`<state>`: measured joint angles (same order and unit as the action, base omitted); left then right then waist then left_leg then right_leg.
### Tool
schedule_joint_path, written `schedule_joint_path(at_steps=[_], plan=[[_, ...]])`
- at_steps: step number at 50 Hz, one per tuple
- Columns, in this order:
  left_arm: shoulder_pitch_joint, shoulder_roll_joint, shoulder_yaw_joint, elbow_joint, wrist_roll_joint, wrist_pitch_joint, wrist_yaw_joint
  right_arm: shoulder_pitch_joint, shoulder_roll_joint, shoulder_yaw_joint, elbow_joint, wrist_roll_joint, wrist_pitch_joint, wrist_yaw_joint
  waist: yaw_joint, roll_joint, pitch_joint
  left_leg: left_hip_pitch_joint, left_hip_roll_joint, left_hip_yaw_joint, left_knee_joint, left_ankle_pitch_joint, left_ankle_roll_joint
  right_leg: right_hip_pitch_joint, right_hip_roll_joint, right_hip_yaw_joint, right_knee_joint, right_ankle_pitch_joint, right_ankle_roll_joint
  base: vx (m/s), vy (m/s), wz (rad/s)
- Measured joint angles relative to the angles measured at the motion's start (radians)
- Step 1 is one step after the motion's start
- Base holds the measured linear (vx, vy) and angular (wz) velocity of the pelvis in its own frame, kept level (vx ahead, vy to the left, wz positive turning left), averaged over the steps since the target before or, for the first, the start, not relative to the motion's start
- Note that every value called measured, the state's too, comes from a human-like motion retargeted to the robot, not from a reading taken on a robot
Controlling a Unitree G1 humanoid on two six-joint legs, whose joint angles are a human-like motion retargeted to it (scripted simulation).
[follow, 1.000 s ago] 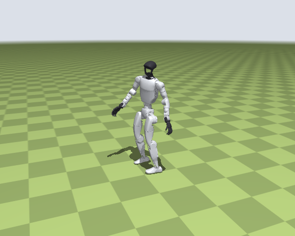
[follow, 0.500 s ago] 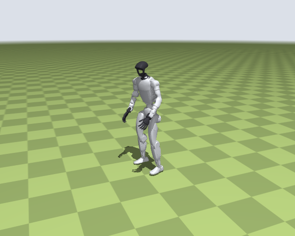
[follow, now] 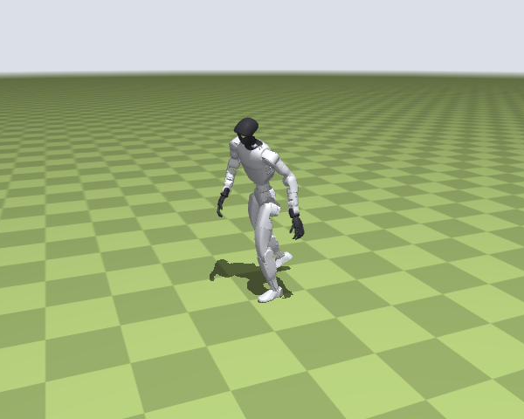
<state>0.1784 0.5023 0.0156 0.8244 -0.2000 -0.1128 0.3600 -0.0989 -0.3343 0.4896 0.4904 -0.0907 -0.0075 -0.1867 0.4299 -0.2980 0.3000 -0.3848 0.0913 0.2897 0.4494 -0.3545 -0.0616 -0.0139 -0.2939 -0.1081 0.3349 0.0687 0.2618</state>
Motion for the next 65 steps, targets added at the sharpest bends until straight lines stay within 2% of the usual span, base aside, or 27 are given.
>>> schedule_joint_path(at_steps=[3, 5, 8, 10, 12, 13, 15, 17, 20, 21, 23, 25, 27, 28, 30, 33, 35, 38, 42, 45, 50, 53, 55, 58, 60, 62, 65], plan=[[0.017, -0.015, 0.028, 0.077, -0.018, 0.009, 0.000, 0.001, -0.055, 0.007, -0.053, 0.035, -0.014, 0.035, -0.001, 0.027, -0.007, -0.098, 0.015, -0.046, 0.287, -0.112, 0.046, 0.043, -0.014, -0.038, 0.081, -0.097, 0.000, 0.21, 0.23, 0.72], [-0.033, -0.034, 0.005, 0.180, -0.037, 0.029, -0.016, -0.016, -0.071, 0.012, -0.009, 0.116, -0.003, 0.040, -0.002, 0.060, 0.013, -0.129, -0.012, -0.068, 0.444, -0.169, 0.077, 0.084, -0.047, -0.050, 0.156, -0.125, -0.002, 0.22, 0.32, 1.09], [-0.167, -0.052, -0.067, 0.356, 0.069, 0.084, -0.114, -0.063, -0.044, -0.008, 0.180, 0.244, 0.022, 0.016, 0.014, 0.119, 0.026, -0.116, -0.043, -0.101, 0.534, -0.217, 0.112, 0.041, -0.067, -0.034, 0.385, -0.099, -0.087, 0.23, 0.33, 1.07], [-0.226, -0.061, -0.128, 0.399, 0.228, 0.106, -0.201, -0.082, -0.030, -0.050, 0.295, 0.279, 0.036, -0.005, 0.004, 0.151, 0.014, -0.079, -0.086, -0.130, 0.508, -0.232, 0.142, -0.077, -0.046, 0.054, 0.606, -0.070, -0.152, 0.24, 0.35, 1.14], [-0.216, -0.050, -0.185, 0.325, 0.322, 0.093, -0.226, -0.055, -0.012, -0.121, 0.316, 0.301, 0.027, -0.071, -0.056, 0.185, -0.013, 0.000, -0.121, -0.176, 0.409, -0.211, 0.134, -0.191, 0.072, 0.158, 0.732, -0.104, -0.138, 0.30, 0.34, 1.34], [-0.200, -0.038, -0.207, 0.268, 0.325, 0.078, -0.215, -0.032, 0.002, -0.166, 0.300, 0.327, 0.010, -0.112, -0.097, 0.204, -0.023, 0.059, -0.129, -0.201, 0.331, -0.182, 0.110, -0.232, 0.131, 0.175, 0.733, -0.141, -0.125, 0.35, 0.33, 1.39], [-0.146, -0.019, -0.230, 0.157, 0.260, 0.046, -0.194, 0.039, 0.035, -0.251, 0.237, 0.405, -0.038, -0.141, -0.199, 0.249, -0.037, 0.211, -0.143, -0.259, 0.137, -0.070, 0.042, -0.273, 0.176, 0.098, 0.600, -0.198, -0.132, 0.37, 0.31, 1.41], [-0.136, -0.001, -0.226, 0.107, 0.125, 0.023, -0.184, 0.091, 0.069, -0.317, 0.184, 0.516, -0.066, -0.123, -0.301, 0.265, -0.049, 0.305, -0.164, -0.325, -0.027, 0.140, -0.037, -0.292, 0.189, -0.046, 0.274, -0.147, -0.132, 0.34, 0.27, 1.57], [-0.195, 0.051, -0.205, 0.116, 0.003, 0.032, -0.261, 0.148, 0.115, -0.394, 0.145, 0.661, -0.081, -0.101, -0.428, 0.220, -0.009, 0.376, -0.216, -0.329, -0.135, 0.453, -0.125, -0.296, 0.200, -0.172, -0.234, 0.037, -0.022, 0.33, 0.15, 2.07], [-0.224, 0.083, -0.203, 0.128, 0.012, 0.043, -0.284, 0.160, 0.123, -0.405, 0.141, 0.693, -0.089, -0.107, -0.444, 0.215, 0.012, 0.376, -0.173, -0.246, -0.134, 0.459, -0.130, -0.329, 0.232, -0.175, -0.324, 0.061, -0.009, 0.32, 0.00, 1.79], [-0.284, 0.156, -0.213, 0.146, 0.040, 0.057, -0.302, 0.179, 0.124, -0.415, 0.131, 0.745, -0.111, -0.124, -0.467, 0.219, 0.044, 0.374, -0.089, -0.089, -0.181, 0.400, -0.129, -0.425, 0.280, -0.159, -0.414, 0.049, 0.000, 0.28, 0.06, 1.30], [-0.343, 0.246, -0.253, 0.156, 0.059, 0.052, -0.270, 0.189, 0.107, -0.415, 0.108, 0.780, -0.141, -0.143, -0.465, 0.223, 0.054, 0.348, -0.053, -0.016, -0.293, 0.270, -0.138, -0.553, 0.308, -0.133, -0.422, 0.073, -0.008, 0.24, 0.20, 0.76], [-0.392, 0.343, -0.297, 0.153, 0.069, 0.045, -0.225, 0.214, 0.084, -0.420, 0.056, 0.788, -0.170, -0.151, -0.460, 0.215, 0.058, 0.313, -0.036, -0.028, -0.382, 0.192, -0.146, -0.683, 0.316, -0.150, -0.349, 0.181, -0.007, 0.26, 0.09, 0.77], [-0.423, 0.390, -0.315, 0.150, 0.074, 0.048, -0.209, 0.230, 0.073, -0.426, 0.022, 0.785, -0.180, -0.154, -0.465, 0.210, 0.070, 0.299, -0.025, -0.037, -0.389, 0.196, -0.144, -0.730, 0.310, -0.162, -0.308, 0.213, -0.002, 0.33, -0.02, 1.33], [-0.501, 0.469, -0.335, 0.145, 0.080, 0.062, -0.181, 0.257, 0.051, -0.445, -0.039, 0.776, -0.186, -0.158, -0.490, 0.193, 0.119, 0.270, -0.018, -0.069, -0.285, 0.221, -0.126, -0.761, 0.270, -0.171, -0.269, 0.186, 0.000, 0.38, -0.06, 2.01], [-0.662, 0.495, -0.329, 0.150, 0.112, 0.099, -0.130, 0.285, 0.035, -0.488, -0.057, 0.789, -0.163, -0.170, -0.537, 0.170, 0.215, 0.186, -0.078, -0.180, 0.124, 0.096, -0.081, -0.671, 0.128, -0.193, -0.289, 0.077, 0.000, 0.46, 0.09, 2.54], [-0.706, 0.455, -0.308, 0.123, 0.094, 0.099, -0.066, 0.288, 0.039, -0.483, -0.005, 0.822, -0.141, -0.192, -0.523, 0.167, 0.220, 0.176, -0.113, -0.209, 0.245, 0.030, -0.079, -0.588, 0.089, -0.195, -0.374, 0.107, -0.018, 0.50, 0.02, 1.46], [-0.634, 0.368, -0.269, 0.011, 0.042, 0.071, -0.023, 0.277, 0.082, -0.483, 0.084, 0.877, -0.121, -0.208, -0.433, 0.168, 0.219, 0.264, -0.127, -0.186, 0.208, 0.032, -0.071, -0.474, 0.092, -0.190, -0.399, 0.130, -0.028, 0.44, -0.08, 0.19], [-0.427, 0.292, -0.233, -0.104, 0.121, 0.044, -0.094, 0.280, 0.127, -0.514, 0.104, 0.866, -0.121, -0.176, -0.357, 0.187, 0.186, 0.380, -0.133, -0.189, 0.059, 0.096, -0.088, -0.324, 0.089, -0.224, -0.330, 0.098, -0.021, 0.34, -0.08, 0.26], [-0.271, 0.209, -0.175, -0.083, 0.181, 0.063, -0.137, 0.289, 0.131, -0.533, 0.078, 0.834, -0.119, -0.157, -0.327, 0.213, 0.117, 0.420, -0.135, -0.230, -0.070, 0.140, -0.094, -0.240, 0.082, -0.235, -0.243, 0.055, -0.040, 0.27, -0.06, 0.59], [-0.094, 0.004, -0.018, 0.154, -0.012, 0.122, -0.100, 0.264, 0.073, -0.534, 0.068, 0.759, -0.097, -0.169, -0.256, 0.269, -0.004, 0.424, -0.111, -0.279, -0.192, 0.184, -0.085, -0.159, 0.097, -0.158, 0.042, -0.117, -0.098, 0.20, -0.06, 0.37], [-0.037, -0.077, 0.073, 0.357, -0.109, 0.147, -0.035, 0.225, 0.030, -0.525, 0.090, 0.696, -0.070, -0.178, -0.213, 0.278, -0.065, 0.418, -0.116, -0.288, -0.229, 0.192, -0.081, -0.092, 0.109, -0.076, 0.164, -0.168, -0.116, 0.16, -0.09, 0.08], [-0.020, -0.111, 0.141, 0.500, -0.118, 0.151, 0.003, 0.201, 0.014, -0.525, 0.101, 0.654, -0.057, -0.176, -0.179, 0.272, -0.101, 0.417, -0.132, -0.286, -0.256, 0.190, -0.077, -0.026, 0.110, -0.033, 0.157, -0.189, -0.102, 0.14, -0.11, -0.17], [0.019, -0.138, 0.197, 0.589, -0.142, 0.142, 0.035, 0.176, 0.005, -0.510, 0.102, 0.635, -0.057, -0.184, -0.117, 0.249, -0.143, 0.417, -0.160, -0.265, -0.305, 0.186, -0.072, 0.065, 0.099, -0.005, -0.012, -0.255, -0.068, 0.10, -0.13, -0.46], [0.046, -0.163, 0.228, 0.597, -0.156, 0.127, 0.035, 0.167, 0.003, -0.490, 0.106, 0.615, -0.055, -0.179, -0.080, 0.246, -0.164, 0.429, -0.167, -0.244, -0.344, 0.192, -0.074, 0.110, 0.098, 0.003, -0.137, -0.251, -0.062, 0.07, -0.13, -0.59], [0.100, -0.202, 0.205, 0.544, -0.257, 0.100, 0.022, 0.164, -0.020, -0.427, 0.129, 0.602, -0.099, -0.140, -0.072, 0.260, -0.194, 0.443, -0.157, -0.234, -0.376, 0.206, -0.073, 0.143, 0.110, 0.000, -0.223, -0.221, -0.078, 0.06, -0.12, -0.40], [0.133, -0.259, 0.173, 0.488, -0.275, 0.085, -0.020, 0.165, -0.021, -0.384, 0.167, 0.550, -0.082, -0.112, -0.076, 0.277, -0.241, 0.445, -0.146, -0.224, -0.421, 0.223, -0.082, 0.141, 0.121, 0.004, -0.271, -0.193, -0.067, 0.02, -0.11, -0.11]])
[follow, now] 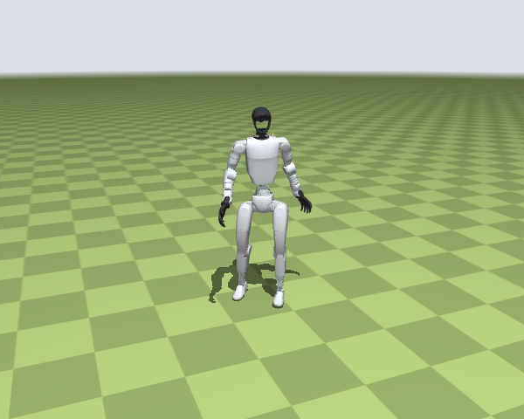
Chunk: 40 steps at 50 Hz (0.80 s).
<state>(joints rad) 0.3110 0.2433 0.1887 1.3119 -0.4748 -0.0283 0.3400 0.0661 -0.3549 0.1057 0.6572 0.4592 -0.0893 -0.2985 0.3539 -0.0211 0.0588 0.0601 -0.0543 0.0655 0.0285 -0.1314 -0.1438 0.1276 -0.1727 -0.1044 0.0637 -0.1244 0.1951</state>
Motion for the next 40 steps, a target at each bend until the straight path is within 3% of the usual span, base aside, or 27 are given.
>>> schedule_joint_path(at_steps=[6, 12, 16, 20, 27, 30, 33, 36, 38, 40], plan=[[-0.070, -0.040, -0.226, -0.112, 0.062, -0.010, -0.007, 0.002, 0.053, 0.017, 0.062, 0.013, -0.009, -0.055, -0.075, 0.019, -0.008, -0.037, 0.008, -0.032, 0.008, 0.000, 0.003, -0.020, 0.008, -0.037, 0.011, -0.015, 0.008, -0.03, -0.14, 0.35], [-0.150, 0.047, -0.433, -0.421, 0.193, -0.033, -0.043, 0.039, 0.076, 0.047, 0.075, -0.017, 0.003, -0.068, -0.138, 0.038, 0.036, -0.071, 0.017, -0.041, 0.084, -0.009, 0.007, -0.032, 0.015, -0.035, 0.053, -0.029, 0.009, -0.02, -0.13, 0.07], [-0.199, 0.109, -0.468, -0.612, 0.178, -0.062, -0.064, 0.073, 0.055, 0.062, 0.061, -0.063, 0.012, -0.036, -0.179, 0.035, 0.068, -0.147, 0.030, 0.054, 0.259, -0.042, 0.006, -0.036, -0.006, -0.025, 0.088, -0.057, 0.030, 0.00, -0.09, -0.12], [-0.272, 0.103, -0.470, -0.645, 0.229, -0.077, -0.084, 0.094, 0.040, 0.053, 0.103, -0.198, 0.027, -0.051, -0.230, 0.045, 0.102, -0.235, 0.080, 0.195, 0.440, -0.085, 0.018, 0.007, -0.019, -0.020, 0.053, -0.070, 0.038, 0.03, 0.01, -0.02], [-0.312, 0.121, -0.486, -0.617, 0.294, -0.094, -0.014, 0.158, 0.015, 0.052, 0.104, -0.222, 0.024, -0.069, -0.273, 0.035, 0.109, -0.315, 0.137, 0.249, 0.314, -0.048, 0.002, -0.015, -0.059, 0.031, 0.081, -0.092, 0.041, 0.15, 0.09, -0.38], [-0.307, 0.126, -0.467, -0.627, 0.221, -0.098, 0.001, 0.158, 0.002, 0.055, 0.073, -0.227, 0.022, -0.058, -0.294, 0.032, 0.169, -0.361, 0.195, 0.236, 0.298, -0.022, -0.016, -0.049, -0.068, 0.069, 0.176, -0.147, 0.008, 0.14, 0.14, -0.45], [-0.287, 0.135, -0.429, -0.655, 0.126, -0.111, 0.047, 0.090, -0.041, 0.070, 0.021, -0.264, 0.093, 0.012, -0.368, 0.004, 0.300, -0.434, 0.262, 0.220, 0.343, 0.002, -0.024, -0.154, -0.090, 0.101, 0.448, -0.244, -0.055, 0.06, 0.16, -0.21], [-0.285, 0.181, -0.448, -0.625, 0.125, -0.141, 0.093, -0.043, -0.106, 0.140, 0.005, -0.372, 0.098, 0.034, -0.451, -0.063, 0.425, -0.559, 0.351, 0.225, 0.435, -0.011, -0.035, -0.237, -0.128, 0.119, 0.690, -0.361, -0.059, 0.10, 0.19, 0.09], [-0.267, 0.212, -0.473, -0.552, 0.244, -0.140, 0.127, -0.111, -0.149, 0.191, 0.020, -0.453, 0.100, -0.003, -0.470, -0.100, 0.446, -0.644, 0.418, 0.245, 0.456, -0.012, -0.043, -0.259, -0.152, 0.124, 0.747, -0.412, -0.039, 0.30, 0.30, 0.00], [-0.215, 0.205, -0.458, -0.473, 0.353, -0.124, 0.144, -0.123, -0.184, 0.199, 0.015, -0.511, 0.104, -0.041, -0.439, -0.127, 0.421, -0.685, 0.470, 0.278, 0.426, -0.002, -0.056, -0.246, -0.183, 0.131, 0.710, -0.407, -0.018, 0.52, 0.43, -0.31]])
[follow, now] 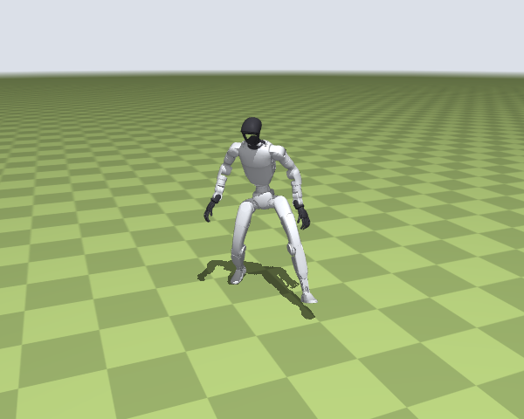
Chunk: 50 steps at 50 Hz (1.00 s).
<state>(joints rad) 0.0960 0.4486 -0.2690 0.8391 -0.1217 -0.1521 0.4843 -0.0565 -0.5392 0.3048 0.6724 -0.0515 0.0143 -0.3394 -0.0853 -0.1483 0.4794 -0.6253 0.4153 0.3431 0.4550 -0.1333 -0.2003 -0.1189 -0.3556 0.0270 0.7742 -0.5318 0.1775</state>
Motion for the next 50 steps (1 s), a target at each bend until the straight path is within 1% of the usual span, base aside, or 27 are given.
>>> schedule_joint_path(at_steps=[2, 3, 5, 8, 10, 12, 13, 15, 16, 17, 18, 20, 22, 23, 25, 27, 28, 30, 32, 34, 37, 38, 40, 42, 43, 47, 50], plan=[[0.113, -0.047, 0.066, 0.047, -0.016, -0.005, -0.007, 0.096, -0.018, -0.057, -0.069, 0.046, -0.020, 0.000, 0.068, -0.021, -0.099, 0.012, 0.007, 0.052, -0.111, 0.038, -0.018, 0.034, -0.044, -0.006, -0.130, 0.091, 0.015, 0.76, 0.59, -0.36], [0.180, -0.070, 0.106, 0.055, -0.058, -0.011, -0.017, 0.164, -0.017, -0.101, -0.110, 0.107, -0.041, 0.013, 0.109, -0.027, -0.153, 0.039, -0.001, 0.080, -0.189, 0.065, -0.026, 0.065, -0.066, -0.019, -0.212, 0.164, 0.019, 0.88, 0.71, -0.26], [0.306, -0.104, 0.182, 0.065, -0.126, -0.015, -0.044, 0.289, 0.005, -0.190, -0.156, 0.246, -0.077, 0.056, 0.201, -0.022, -0.242, 0.127, -0.020, 0.126, -0.356, 0.109, -0.036, 0.144, -0.090, -0.055, -0.359, 0.363, 0.026, 0.96, 0.82, -0.19], [0.453, -0.118, 0.263, 0.095, -0.144, 0.010, -0.095, 0.372, 0.042, -0.269, -0.109, 0.314, -0.065, 0.100, 0.321, 0.027, -0.317, 0.263, -0.043, 0.144, -0.482, 0.057, -0.025, 0.220, -0.095, -0.107, -0.394, 0.665, 0.046, 0.97, 0.96, 0.07], [0.521, -0.105, 0.295, 0.128, -0.142, 0.030, -0.131, 0.371, 0.040, -0.271, -0.045, 0.267, -0.035, 0.092, 0.379, 0.066, -0.344, 0.334, -0.071, 0.111, -0.491, -0.018, -0.007, 0.233, -0.101, -0.131, -0.296, 0.754, 0.041, 0.91, 1.00, 0.49], [0.522, -0.085, 0.334, 0.245, -0.100, 0.029, -0.129, 0.334, 0.030, -0.245, 0.028, 0.185, -0.009, 0.050, 0.421, 0.100, -0.347, 0.387, -0.103, 0.041, -0.475, -0.001, 0.010, 0.224, -0.102, -0.121, -0.115, 0.729, 0.008, 0.84, 0.92, 0.84], [0.513, -0.062, 0.351, 0.290, -0.094, 0.030, -0.107, 0.304, 0.033, -0.230, 0.063, 0.163, 0.002, 0.008, 0.440, 0.107, -0.335, 0.406, -0.121, 0.003, -0.469, 0.063, 0.020, 0.212, -0.100, -0.104, -0.011, 0.703, -0.013, 0.77, 0.80, 1.17], [0.451, 0.003, 0.369, 0.390, -0.119, 0.064, -0.085, 0.225, 0.056, -0.192, 0.139, 0.164, 0.032, -0.068, 0.470, 0.088, -0.282, 0.411, -0.183, -0.073, -0.415, 0.227, 0.060, 0.176, -0.088, -0.042, 0.196, 0.666, -0.055, 0.68, 0.66, 1.60], [0.388, 0.041, 0.385, 0.447, -0.138, 0.095, -0.062, 0.181, 0.078, -0.179, 0.169, 0.185, 0.048, -0.101, 0.475, 0.060, -0.240, 0.383, -0.235, -0.107, -0.320, 0.233, 0.078, 0.153, -0.071, -0.001, 0.282, 0.638, -0.054, 0.60, 0.54, 2.03], [0.326, 0.077, 0.408, 0.495, -0.152, 0.126, -0.040, 0.142, 0.101, -0.169, 0.192, 0.205, 0.061, -0.131, 0.479, 0.037, -0.199, 0.356, -0.284, -0.137, -0.220, 0.218, 0.090, 0.130, -0.051, 0.033, 0.356, 0.599, -0.050, 0.56, 0.48, 2.18], [0.264, 0.106, 0.442, 0.526, -0.160, 0.157, -0.022, 0.111, 0.123, -0.164, 0.199, 0.223, 0.071, -0.152, 0.483, 0.024, -0.161, 0.333, -0.326, -0.158, -0.110, 0.161, 0.086, 0.107, -0.022, 0.055, 0.407, 0.539, -0.041, 0.54, 0.45, 1.94], [0.137, 0.136, 0.519, 0.525, -0.187, 0.198, -0.006, 0.032, 0.170, -0.156, 0.190, 0.242, 0.081, -0.176, 0.494, 0.029, -0.094, 0.337, -0.375, -0.181, 0.035, 0.051, 0.060, 0.046, 0.019, 0.037, 0.433, 0.395, -0.059, 0.51, 0.41, 1.40], [0.053, 0.104, 0.542, 0.417, -0.259, 0.177, -0.055, -0.073, 0.213, -0.138, 0.169, 0.240, 0.070, -0.154, 0.488, 0.050, -0.050, 0.408, -0.404, -0.190, 0.031, 0.009, 0.037, -0.016, 0.034, -0.059, 0.312, 0.281, -0.090, 0.43, 0.35, 0.75], [0.029, 0.076, 0.522, 0.343, -0.294, 0.150, -0.098, -0.130, 0.235, -0.123, 0.162, 0.238, 0.059, -0.133, 0.473, 0.058, -0.034, 0.450, -0.420, -0.196, 0.003, 0.006, 0.029, -0.039, 0.050, -0.109, 0.206, 0.255, -0.086, 0.37, 0.30, 0.72], [0.017, 0.030, 0.424, 0.177, -0.268, 0.094, -0.192, -0.235, 0.280, -0.086, 0.142, 0.231, 0.034, -0.086, 0.416, 0.066, -0.013, 0.525, -0.457, -0.225, -0.060, 0.020, 0.020, -0.063, 0.117, -0.151, -0.057, 0.346, -0.033, 0.32, 0.26, 0.92], [0.013, 0.039, 0.283, 0.018, -0.067, 0.062, -0.226, -0.318, 0.325, -0.056, 0.098, 0.234, 0.002, -0.069, 0.350, 0.070, -0.004, 0.583, -0.489, -0.264, -0.114, 0.036, 0.021, -0.085, 0.182, -0.122, -0.294, 0.551, 0.011, 0.28, 0.21, 1.02], [-0.001, 0.060, 0.220, -0.049, 0.060, 0.058, -0.226, -0.352, 0.347, -0.047, 0.069, 0.236, -0.015, -0.064, 0.323, 0.072, -0.004, 0.609, -0.500, -0.282, -0.138, 0.039, 0.022, -0.102, 0.198, -0.119, -0.383, 0.628, 0.021, 0.28, 0.17, 0.93], [-0.047, 0.102, 0.128, -0.164, 0.257, 0.054, -0.236, -0.404, 0.385, -0.038, 0.009, 0.241, -0.048, -0.052, 0.277, 0.073, -0.003, 0.664, -0.523, -0.319, -0.183, 0.038, 0.017, -0.133, 0.202, -0.167, -0.537, 0.722, 0.047, 0.30, 0.14, 0.91], [-0.103, 0.125, 0.081, -0.254, 0.290, 0.033, -0.265, -0.439, 0.417, -0.026, -0.042, 0.249, -0.070, -0.048, 0.240, 0.066, 0.003, 0.723, -0.539, -0.360, -0.215, 0.027, 0.004, -0.145, 0.193, -0.247, -0.682, 0.783, 0.083, 0.32, 0.04, 0.80], [-0.159, 0.140, 0.053, -0.324, 0.208, 0.012, -0.283, -0.464, 0.443, -0.008, -0.090, 0.259, -0.079, -0.054, 0.225, 0.063, 0.010, 0.769, -0.522, -0.383, -0.223, 0.002, -0.020, -0.163, 0.220, -0.295, -0.803, 0.792, 0.084, 0.30, -0.04, 0.49], [-0.230, 0.151, 0.010, -0.401, 0.047, -0.001, -0.264, -0.463, 0.445, 0.020, -0.166, 0.275, -0.080, -0.053, 0.196, 0.051, 0.014, 0.824, -0.527, -0.422, -0.258, -0.002, -0.022, -0.208, 0.202, -0.352, -0.861, 0.692, 0.080, 0.24, 0.13, 0.62], [-0.260, 0.160, -0.005, -0.412, 0.015, 0.000, -0.254, -0.460, 0.437, 0.029, -0.191, 0.283, -0.081, -0.048, 0.195, 0.045, 0.016, 0.831, -0.526, -0.427, -0.261, -0.002, -0.021, -0.225, 0.200, -0.381, -0.860, 0.682, 0.069, 0.19, 0.08, 0.39], [-0.310, 0.177, -0.031, -0.412, 0.001, 0.005, -0.246, -0.445, 0.413, 0.044, -0.225, 0.299, -0.083, -0.033, 0.193, 0.034, 0.019, 0.842, -0.524, -0.439, -0.259, -0.003, -0.014, -0.257, 0.192, -0.419, -0.831, 0.735, 0.059, 0.18, 0.03, 0.35], [-0.334, 0.179, -0.040, -0.387, 0.030, 0.013, -0.251, -0.416, 0.383, 0.050, -0.236, 0.313, -0.082, -0.015, 0.181, 0.027, 0.017, 0.857, -0.517, -0.462, -0.265, -0.007, -0.010, -0.273, 0.187, -0.406, -0.802, 0.806, 0.071, 0.19, 0.02, 0.56], [-0.337, 0.176, -0.037, -0.369, 0.043, 0.018, -0.254, -0.398, 0.367, 0.048, -0.236, 0.319, -0.079, -0.007, 0.173, 0.025, 0.015, 0.867, -0.510, -0.474, -0.272, -0.010, -0.011, -0.271, 0.189, -0.390, -0.798, 0.815, 0.077, 0.20, 0.00, 0.64], [-0.299, 0.140, 0.011, -0.292, 0.041, 0.035, -0.251, -0.298, 0.315, 0.018, -0.227, 0.345, -0.060, 0.015, 0.162, 0.005, -0.010, 0.896, -0.484, -0.514, -0.313, -0.029, -0.024, -0.240, 0.198, -0.362, -0.801, 0.763, 0.077, 0.20, -0.03, 0.51], [-0.239, 0.107, 0.059, -0.232, -0.010, 0.039, -0.240, -0.200, 0.295, -0.018, -0.223, 0.383, -0.056, 0.022, 0.184, -0.023, -0.043, 0.896, -0.475, -0.528, -0.350, -0.041, -0.021, -0.214, 0.197, -0.375, -0.794, 0.767, 0.076, 0.17, -0.06, 0.20]])
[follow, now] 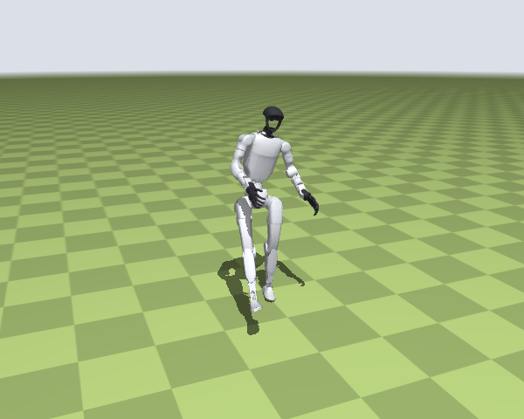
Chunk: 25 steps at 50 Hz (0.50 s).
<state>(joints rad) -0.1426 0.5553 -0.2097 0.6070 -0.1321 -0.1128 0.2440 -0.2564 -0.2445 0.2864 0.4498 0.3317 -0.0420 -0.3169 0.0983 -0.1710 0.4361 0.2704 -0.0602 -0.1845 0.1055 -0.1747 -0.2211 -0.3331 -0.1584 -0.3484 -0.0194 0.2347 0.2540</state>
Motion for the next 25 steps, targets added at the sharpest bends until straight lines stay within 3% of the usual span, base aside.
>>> schedule_joint_path(at_steps=[4, 11, 18, 25], plan=[[0.100, -0.043, 0.054, 0.141, -0.071, -0.006, -0.020, 0.139, -0.031, -0.047, 0.013, -0.029, -0.045, 0.043, 0.046, -0.033, -0.040, 0.002, 0.009, -0.016, -0.047, -0.004, 0.011, 0.061, 0.002, 0.004, 0.046, -0.031, -0.007, 0.17, -0.06, 0.14], [0.255, -0.101, 0.154, 0.422, -0.050, 0.044, 0.025, 0.213, -0.090, -0.055, 0.037, -0.066, -0.047, 0.045, 0.099, -0.066, -0.119, -0.032, 0.017, 0.013, -0.117, -0.039, 0.031, 0.148, 0.022, 0.094, 0.172, -0.093, -0.044, 0.12, -0.03, -0.20], [0.379, -0.117, 0.223, 0.407, -0.066, 0.024, -0.007, 0.209, -0.126, -0.046, 0.030, -0.117, -0.047, 0.067, 0.164, -0.065, -0.184, -0.098, 0.024, 0.079, -0.160, -0.047, 0.021, 0.185, 0.038, 0.140, 0.333, -0.193, -0.069, 0.10, -0.03, -0.48], [0.286, -0.097, 0.165, 0.353, -0.043, 0.010, 0.017, 0.227, -0.157, 0.049, 0.094, -0.213, -0.038, 0.067, 0.178, -0.031, -0.173, -0.161, 0.018, 0.092, -0.162, -0.043, 0.020, 0.209, 0.059, 0.217, 0.320, -0.329, -0.070, 0.09, -0.06, -0.09]])
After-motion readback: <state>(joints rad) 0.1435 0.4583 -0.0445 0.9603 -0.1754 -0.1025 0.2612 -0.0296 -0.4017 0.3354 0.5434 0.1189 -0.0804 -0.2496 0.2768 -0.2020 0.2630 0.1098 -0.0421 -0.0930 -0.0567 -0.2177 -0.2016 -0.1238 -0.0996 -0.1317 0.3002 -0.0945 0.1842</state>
